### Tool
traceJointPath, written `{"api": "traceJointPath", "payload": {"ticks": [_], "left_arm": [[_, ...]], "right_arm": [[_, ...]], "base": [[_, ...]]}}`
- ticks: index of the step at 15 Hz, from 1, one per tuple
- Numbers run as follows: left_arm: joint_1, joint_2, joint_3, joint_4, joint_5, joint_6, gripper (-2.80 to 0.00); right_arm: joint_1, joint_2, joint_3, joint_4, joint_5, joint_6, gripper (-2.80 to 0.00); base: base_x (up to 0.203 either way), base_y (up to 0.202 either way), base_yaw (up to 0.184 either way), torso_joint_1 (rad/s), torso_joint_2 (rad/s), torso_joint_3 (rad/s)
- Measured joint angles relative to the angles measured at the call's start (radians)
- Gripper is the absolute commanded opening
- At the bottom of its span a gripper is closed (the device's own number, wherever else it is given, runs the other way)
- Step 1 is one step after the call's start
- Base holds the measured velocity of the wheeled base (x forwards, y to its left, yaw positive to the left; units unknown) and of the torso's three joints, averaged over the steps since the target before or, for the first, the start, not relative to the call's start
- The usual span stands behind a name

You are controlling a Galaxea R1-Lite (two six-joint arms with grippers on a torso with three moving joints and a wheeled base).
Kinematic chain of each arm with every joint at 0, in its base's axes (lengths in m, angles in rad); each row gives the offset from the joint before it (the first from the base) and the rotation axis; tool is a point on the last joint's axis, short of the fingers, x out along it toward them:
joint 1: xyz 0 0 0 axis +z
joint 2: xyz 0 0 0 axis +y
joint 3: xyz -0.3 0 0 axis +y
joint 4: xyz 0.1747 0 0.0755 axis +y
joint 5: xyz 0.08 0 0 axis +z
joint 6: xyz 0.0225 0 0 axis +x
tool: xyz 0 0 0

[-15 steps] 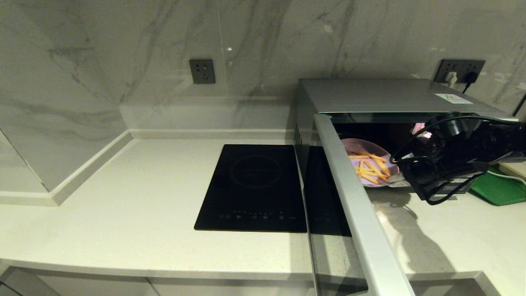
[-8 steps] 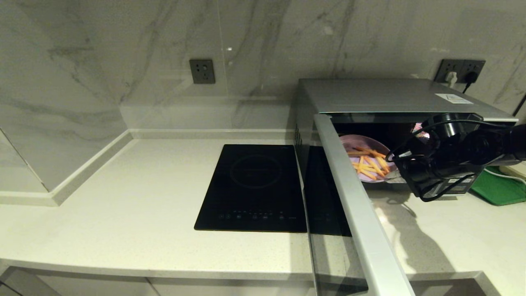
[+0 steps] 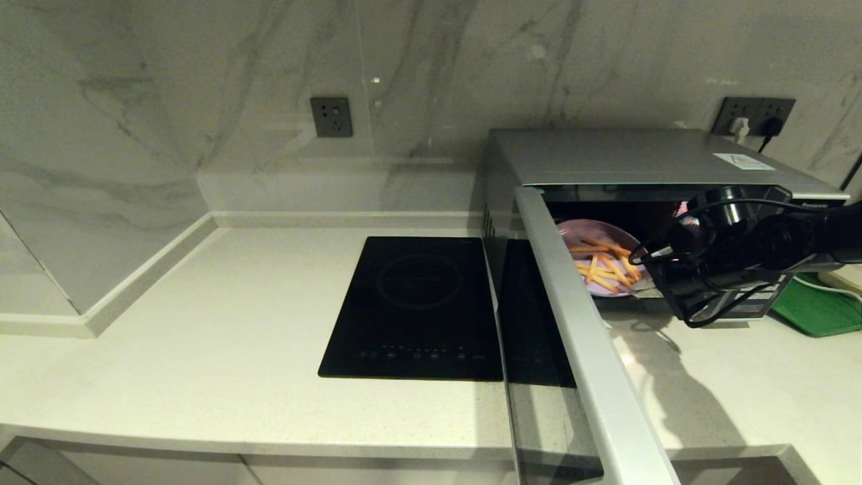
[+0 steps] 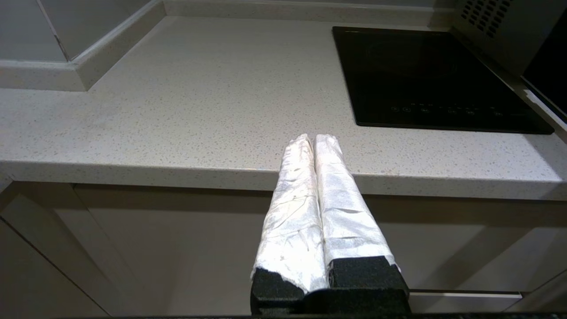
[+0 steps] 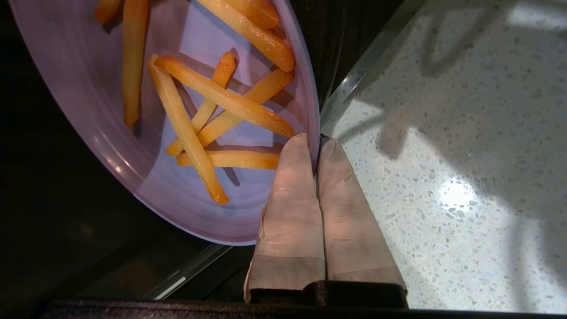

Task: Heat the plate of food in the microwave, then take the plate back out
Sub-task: Put the plate in the microwave oven

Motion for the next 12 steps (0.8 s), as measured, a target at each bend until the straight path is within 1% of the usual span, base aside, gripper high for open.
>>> {"api": "traceJointPath", "payload": {"ticks": [12], "left_arm": [[0.0, 0.0, 0.0, 0.0, 0.0, 0.0, -2.8]], "right_arm": [[0.0, 0.04, -0.071, 0.005, -0.01, -0.003, -2.8]], "base": [[0.0, 0.0, 0.0, 0.0, 0.0, 0.0]]}}
